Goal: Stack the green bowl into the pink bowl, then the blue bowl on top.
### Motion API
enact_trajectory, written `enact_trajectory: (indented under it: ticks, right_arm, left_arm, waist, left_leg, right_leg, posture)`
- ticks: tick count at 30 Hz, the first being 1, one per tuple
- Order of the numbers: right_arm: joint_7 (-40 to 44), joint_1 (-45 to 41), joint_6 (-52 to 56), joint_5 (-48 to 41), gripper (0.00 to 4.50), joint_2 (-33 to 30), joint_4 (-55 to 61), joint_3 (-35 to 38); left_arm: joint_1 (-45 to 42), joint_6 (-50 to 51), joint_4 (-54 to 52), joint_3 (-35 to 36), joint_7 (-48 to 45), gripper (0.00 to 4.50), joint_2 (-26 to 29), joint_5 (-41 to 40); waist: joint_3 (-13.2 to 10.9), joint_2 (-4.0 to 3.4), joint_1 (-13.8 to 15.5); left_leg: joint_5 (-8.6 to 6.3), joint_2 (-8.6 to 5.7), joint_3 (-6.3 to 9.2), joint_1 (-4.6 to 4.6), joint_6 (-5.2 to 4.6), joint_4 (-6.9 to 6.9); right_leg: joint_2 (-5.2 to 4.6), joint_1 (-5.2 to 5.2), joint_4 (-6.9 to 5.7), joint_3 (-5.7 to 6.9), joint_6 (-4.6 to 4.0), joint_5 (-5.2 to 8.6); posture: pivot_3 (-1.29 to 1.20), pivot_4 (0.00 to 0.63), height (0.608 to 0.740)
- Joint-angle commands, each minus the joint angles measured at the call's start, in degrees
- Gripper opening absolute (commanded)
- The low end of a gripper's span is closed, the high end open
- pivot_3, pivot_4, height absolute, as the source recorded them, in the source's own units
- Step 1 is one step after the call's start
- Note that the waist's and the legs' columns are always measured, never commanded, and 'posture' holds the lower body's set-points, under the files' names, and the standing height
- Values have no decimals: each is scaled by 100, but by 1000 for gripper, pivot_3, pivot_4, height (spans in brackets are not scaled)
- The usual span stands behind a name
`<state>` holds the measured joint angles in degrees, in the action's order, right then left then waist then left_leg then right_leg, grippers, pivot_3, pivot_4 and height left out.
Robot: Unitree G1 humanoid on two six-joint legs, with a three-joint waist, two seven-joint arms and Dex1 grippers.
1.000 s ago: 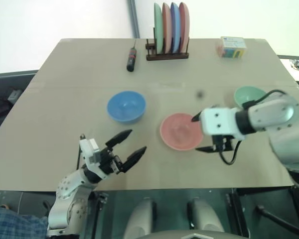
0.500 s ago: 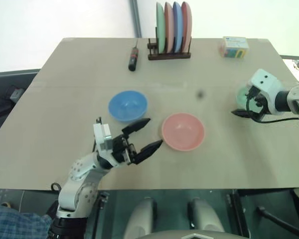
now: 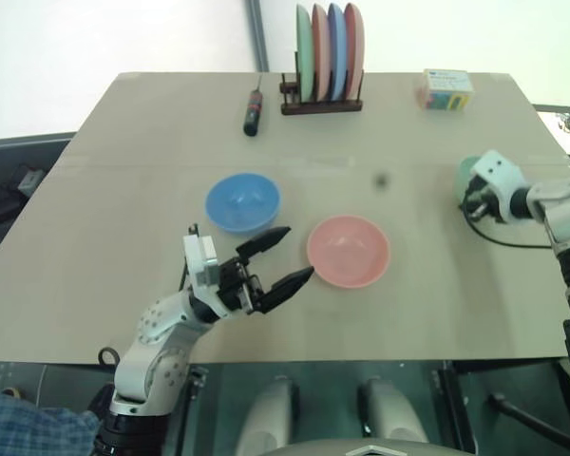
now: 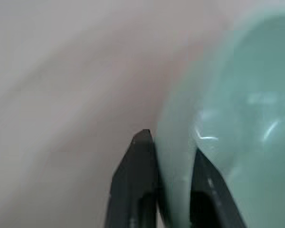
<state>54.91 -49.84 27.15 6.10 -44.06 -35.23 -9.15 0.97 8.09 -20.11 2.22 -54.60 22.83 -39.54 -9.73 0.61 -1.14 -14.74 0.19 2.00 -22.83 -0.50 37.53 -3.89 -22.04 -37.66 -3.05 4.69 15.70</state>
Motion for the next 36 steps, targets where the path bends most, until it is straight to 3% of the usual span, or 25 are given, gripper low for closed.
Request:
enact_trajectory:
  ticks: [1, 3, 8, 11, 16, 21, 25, 27, 32, 33, 36]
  right_arm:
    - [237, 212, -223, 81, 23, -116, 518, -157]
    - [375, 391, -473, 233, 23, -282, 1224, -331]
    - [1369, 907, -193, -72, 23, -668, 4600, -634]
    - [1640, 1005, -128, -1, 23, -818, 5886, -892]
    - [1820, 875, -93, 172, 23, -679, 7158, -1449]
    - [1765, 899, 209, 174, 23, -374, 7597, -1772]
    - [1604, 771, 89, 400, 1316, -295, 7308, -1809]
    - [1508, 693, -3, 512, 2303, -271, 7102, -1772]
    - [1311, 531, 140, 423, 4217, -130, 6794, -1473]
    - [1323, 505, 337, 266, 4434, -106, 6759, -1308]
    - [1406, 566, 1236, -456, 4434, 1, 6776, -623]
  left_arm:
    - [100, -46, -374, 96, 51, 4500, 50, -41]
    - [140, -33, -405, 116, 75, 4500, 74, -46]
    - [174, -21, -365, 201, 17, 4500, 192, -76]
    - [107, -8, -284, 232, -44, 4500, 258, -100]
    - [2, -44, -72, 289, -208, 4500, 329, -81]
    - [-68, -68, 35, 272, -283, 4500, 303, -28]
    - [-96, -141, 186, 307, -381, 4500, 288, -9]
    - [-105, -165, 227, 316, -407, 4500, 279, -6]
    - [-100, -226, 282, 331, -422, 4500, 256, -2]
    - [-100, -236, 278, 333, -408, 4500, 253, 5]
    - [-100, -152, 215, 314, -285, 4500, 314, 100]
  waist:
    - [-2, -3, 20]
    - [-3, -6, 18]
    - [-16, -26, -31]
    - [-16, -26, -18]
    - [-17, -24, 41]
    - [-18, -22, 33]
    - [-18, -22, 33]
    - [-18, -22, 31]
    - [-18, -22, 30]
    - [-18, -21, 29]
    - [-19, -20, 40]
  left_leg:
    - [0, 0, 0, -2, 0, 0]
    - [0, 0, 3, -3, 0, 0]
    - [0, 5, 9, -13, 0, -3]
    - [0, 12, 17, -19, 0, -3]
    - [0, 10, 23, -16, 0, 13]
    - [0, 10, 26, -14, 0, 21]
    - [0, 10, 28, -12, 0, 21]
    - [0, 9, 27, -12, 0, 21]
    - [0, 10, 29, -12, 1, 21]
    - [0, 10, 28, -12, 1, 21]
    - [0, 10, 28, -14, 1, 21]
  right_leg:
    - [0, -1, 0, 0, 0, 0]
    - [-1, -3, -1, -3, 0, 0]
    - [2, -25, -8, -15, 0, 0]
    - [9, -32, -10, -10, 1, 0]
    - [7, -18, -8, -3, 1, 0]
    - [8, -14, -11, -1, 1, 0]
    - [8, -13, -12, 1, 0, 0]
    - [8, -13, -12, 0, 0, 0]
    - [9, -13, -12, 1, 0, 0]
    - [8, -13, -12, 1, 0, 0]
    - [7, -13, -12, 0, 0, 0]
  posture:
    - [0, 150, 740]
    - [0, 150, 740]
    - [0, 150, 740]
    - [0, 150, 740]
    - [0, 150, 740]
    - [0, 150, 740]
    - [0, 150, 740]
    - [0, 150, 740]
    - [0, 150, 740]
    - [0, 150, 740]
    - [0, 150, 740]
